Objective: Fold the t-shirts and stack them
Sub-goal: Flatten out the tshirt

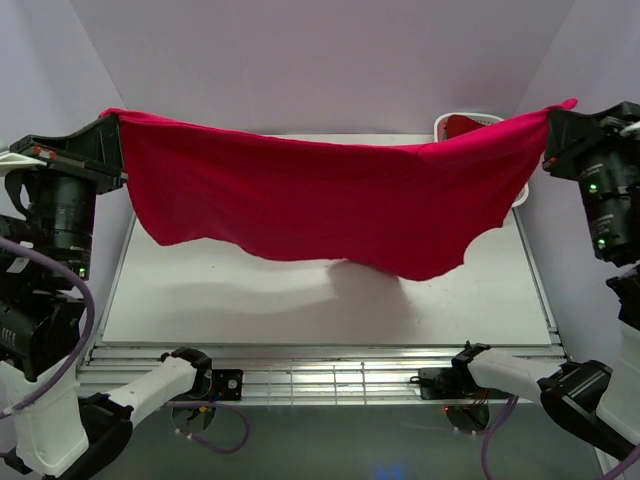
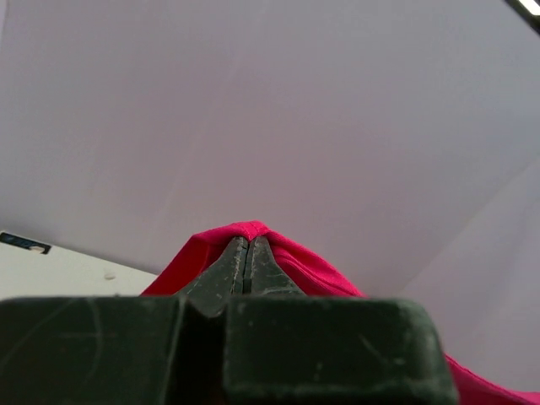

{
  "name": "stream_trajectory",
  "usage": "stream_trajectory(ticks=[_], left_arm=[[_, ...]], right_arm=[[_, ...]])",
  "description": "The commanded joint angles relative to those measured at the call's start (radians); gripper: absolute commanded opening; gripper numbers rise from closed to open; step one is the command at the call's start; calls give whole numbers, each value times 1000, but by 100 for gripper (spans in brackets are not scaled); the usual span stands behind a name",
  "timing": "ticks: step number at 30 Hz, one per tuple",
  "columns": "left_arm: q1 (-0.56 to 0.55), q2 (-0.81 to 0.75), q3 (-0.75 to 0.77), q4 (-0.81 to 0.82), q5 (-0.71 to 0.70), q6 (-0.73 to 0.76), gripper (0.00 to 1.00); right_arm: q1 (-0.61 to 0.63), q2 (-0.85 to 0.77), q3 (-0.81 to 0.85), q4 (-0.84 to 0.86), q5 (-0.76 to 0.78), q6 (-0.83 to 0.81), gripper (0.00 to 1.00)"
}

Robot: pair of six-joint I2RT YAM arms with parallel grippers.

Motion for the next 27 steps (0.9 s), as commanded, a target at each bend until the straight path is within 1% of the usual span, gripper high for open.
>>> stream_trajectory(ticks=[1, 2, 5, 9, 12, 13, 14, 15, 17, 20, 23, 24, 27], left_arm=[[1, 5, 62, -24, 109, -55, 0], [1, 5, 75, -36, 137, -63, 0], [1, 3, 92, -57, 160, -95, 0], [1, 16, 73, -97, 145, -100, 0], [1, 55, 52, -154, 139, -102, 0], [1, 109, 33, -213, 149, -106, 0], [1, 132, 32, -214, 149, -106, 0], [1, 158, 35, -258, 160, -115, 0], [1, 206, 30, -295, 194, -126, 0], [1, 273, 27, -285, 199, -131, 0], [1, 344, 91, -228, 185, -97, 0], [1, 396, 169, -208, 182, -86, 0], [1, 491, 327, -191, 171, -42, 0]], right_arm=[[-5, -45, 42, 191, -9, -35, 8], [-3, -52, 46, 202, -9, -38, 8], [-3, -60, 51, 229, -15, -29, 8], [-3, -46, 20, 234, -21, -5, 8], [-5, -23, -27, 233, -34, 24, 8], [-5, 4, -65, 231, -40, 44, 8], [-5, 4, -66, 231, -40, 44, 8], [-5, 23, -93, 231, -43, 52, 8], [-3, 47, -111, 233, -52, 70, 8], [-3, 113, -104, 240, -55, 74, 8], [-3, 176, -72, 304, -46, 55, 8], [-6, 210, -55, 320, -44, 45, 8], [-14, 280, 35, 375, -44, 18, 8]])
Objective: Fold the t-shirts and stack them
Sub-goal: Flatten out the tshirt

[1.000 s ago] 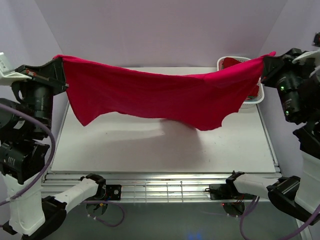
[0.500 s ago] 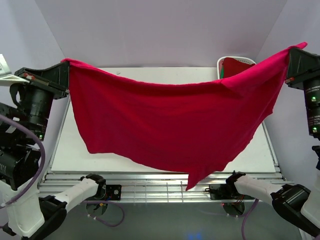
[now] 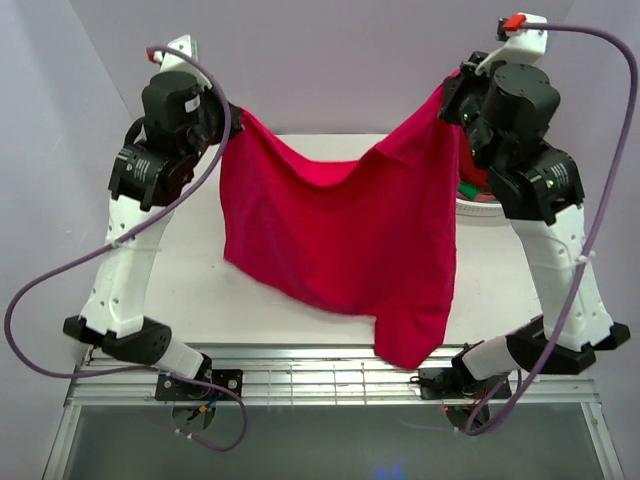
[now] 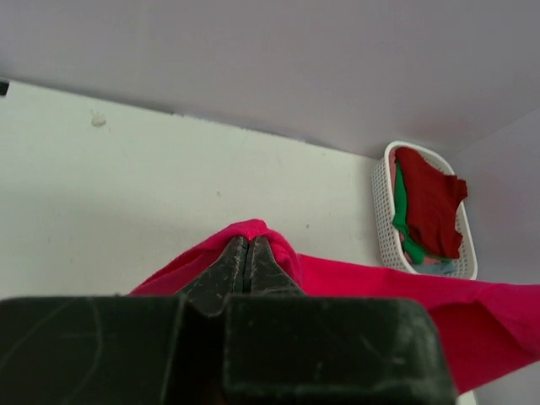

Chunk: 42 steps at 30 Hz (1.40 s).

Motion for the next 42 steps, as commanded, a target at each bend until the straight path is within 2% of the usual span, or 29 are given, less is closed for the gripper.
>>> stream_trajectory(ticks=[1, 4, 8, 11, 13, 14, 15, 17, 18, 19, 24, 25, 28, 32, 38, 42], left_arm=[[1, 51, 269, 84, -11, 62, 0], [1, 90, 362, 170, -15, 102, 0], [1, 7, 267, 397, -46, 139, 0], [1, -42, 185, 463, -63, 176, 0], [1, -85, 141, 466, -87, 196, 0], [1, -104, 67, 457, -95, 196, 0], [1, -149, 20, 451, -98, 196, 0], [1, -202, -91, 434, -104, 172, 0], [1, -260, -221, 428, -104, 161, 0], [1, -289, -289, 422, -109, 129, 0], [1, -415, -721, 306, -91, -17, 0], [1, -439, -770, 286, -71, -40, 0], [1, -453, -904, 197, 1, -124, 0], [1, -437, -981, 66, 83, -183, 0], [1, -395, -994, -119, 213, -220, 0], [1, -349, -1000, -247, 229, -221, 0]], right_arm=[[-16, 27, 159, 182, 13, -31, 8], [-32, 60, 201, 249, 12, -59, 8], [-46, 40, 207, 334, 12, -94, 8], [-47, 2, 175, 383, 2, -119, 8], [-50, -17, 114, 381, -4, -122, 8], [-50, -52, 70, 381, -7, -114, 8], [-49, -75, -45, 381, -10, -107, 8], [-49, -133, -171, 363, -28, -70, 8], [-49, -147, -296, 349, -37, -51, 8], [-49, -161, -360, 331, -63, -28, 8], [-50, -201, -713, 214, -174, 119, 8], [-50, -201, -797, 194, -206, 140, 8], [-50, -190, -870, 101, -269, 214, 8], [-50, -175, -890, -20, -338, 265, 8], [-44, -212, -902, -238, -415, 341, 8], [-39, -244, -939, -385, -415, 369, 8]])
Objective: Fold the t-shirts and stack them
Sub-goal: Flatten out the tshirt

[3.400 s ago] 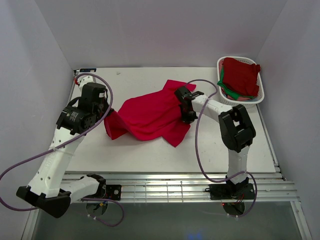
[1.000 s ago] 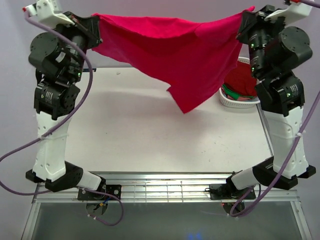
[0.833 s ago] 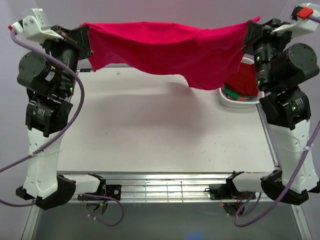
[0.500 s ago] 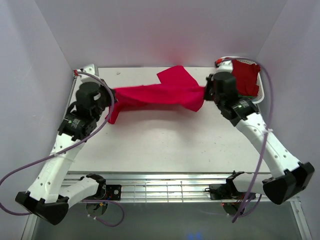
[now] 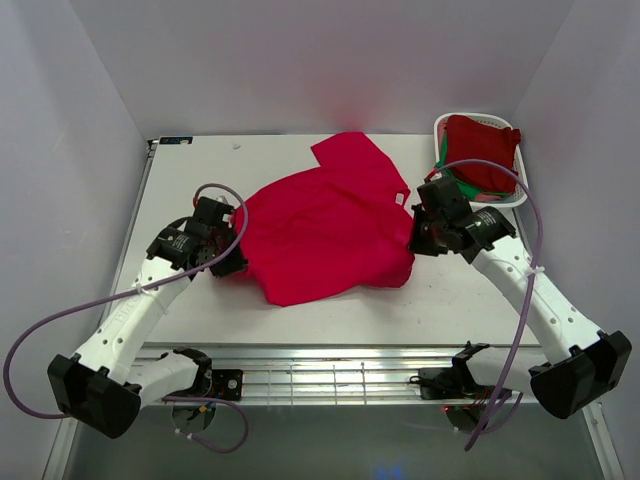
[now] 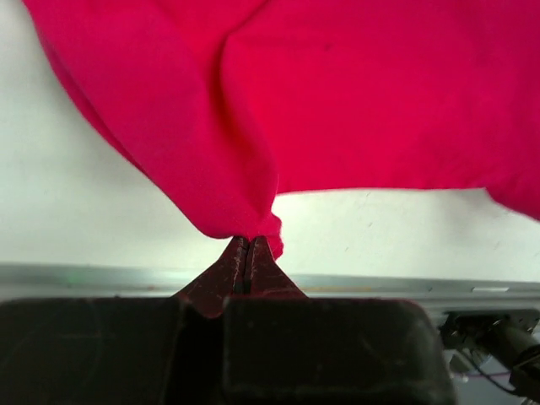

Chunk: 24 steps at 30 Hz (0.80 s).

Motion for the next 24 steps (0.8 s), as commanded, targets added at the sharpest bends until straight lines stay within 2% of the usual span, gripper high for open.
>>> stream_trajectory(ticks=[1, 5, 8, 9, 10, 14, 16, 17, 21, 24], left_arm=[[1, 26, -1, -154, 57, -16, 0], [1, 37, -13, -211, 101, -6, 15], [1, 31, -7, -237, 144, -4, 42], [1, 26, -4, -246, 149, -7, 50], [1, 22, 5, -254, 144, -10, 54], [1, -9, 30, -260, 83, -30, 57], [1, -4, 50, -243, 16, -32, 57], [1, 0, 74, -224, -3, -32, 56], [1, 66, 124, -154, -106, -23, 49], [1, 149, 131, -64, -213, 6, 41]], right_arm=[[7, -35, -25, -193, -36, 57, 8], [24, -70, -82, -283, -27, 80, 8], [31, -97, -107, -352, 26, 111, 9], [31, -103, -110, -387, 36, 117, 11], [33, -114, -113, -398, 55, 128, 22], [33, -137, -130, -377, 111, 146, 38], [33, -124, -127, -342, 147, 145, 43], [34, -93, -127, -329, 158, 137, 48], [34, 4, -92, -267, 187, 114, 50], [34, 60, -67, -124, 161, 74, 49]])
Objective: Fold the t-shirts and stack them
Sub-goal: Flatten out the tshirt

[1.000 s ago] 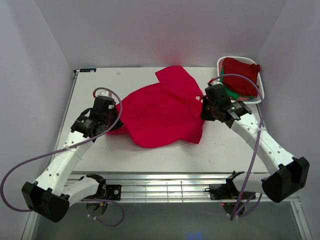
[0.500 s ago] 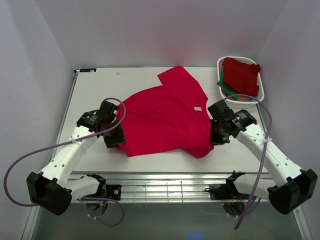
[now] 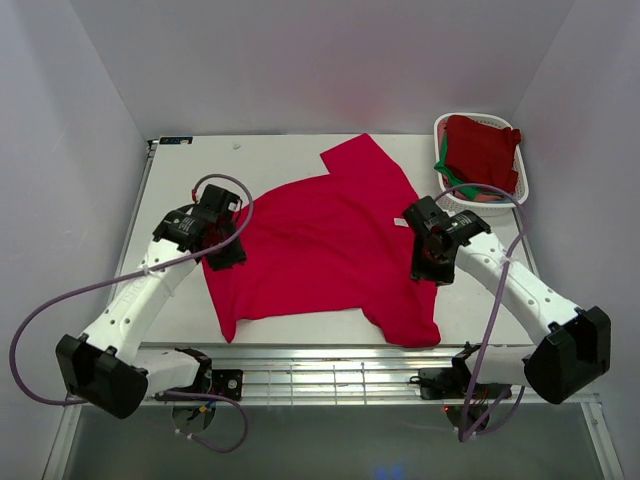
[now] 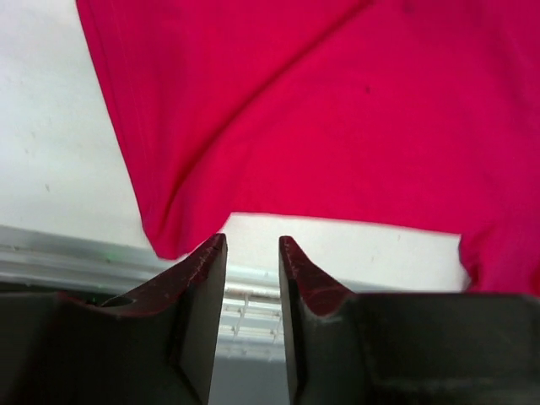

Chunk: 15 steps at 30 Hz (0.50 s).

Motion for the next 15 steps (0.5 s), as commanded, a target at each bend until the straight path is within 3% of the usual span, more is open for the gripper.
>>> stream_trajectory(ticks=[1, 3, 5, 6, 7, 8, 10, 15], left_arm=[[6, 98, 27, 150, -165, 45, 39], [27, 161, 43, 182, -220, 60, 29], [54, 258, 55, 211, -234, 77, 20], [79, 284, 61, 224, -240, 85, 11], [93, 308, 64, 234, -239, 89, 7], [104, 342, 63, 260, -240, 100, 3], [141, 371, 66, 282, -239, 111, 0], [176, 463, 47, 339, -199, 138, 0]], right_arm=[[5, 62, 66, 173, 10, -39, 49], [5, 111, 99, 245, -4, -76, 47], [5, 188, 154, 279, -12, -99, 39], [5, 217, 169, 315, -12, -125, 35], [5, 272, 189, 334, -4, -137, 20], [5, 298, 226, 349, -6, -152, 13], [3, 388, 272, 382, -1, -189, 8], [-3, 554, 398, 440, -12, -243, 8]])
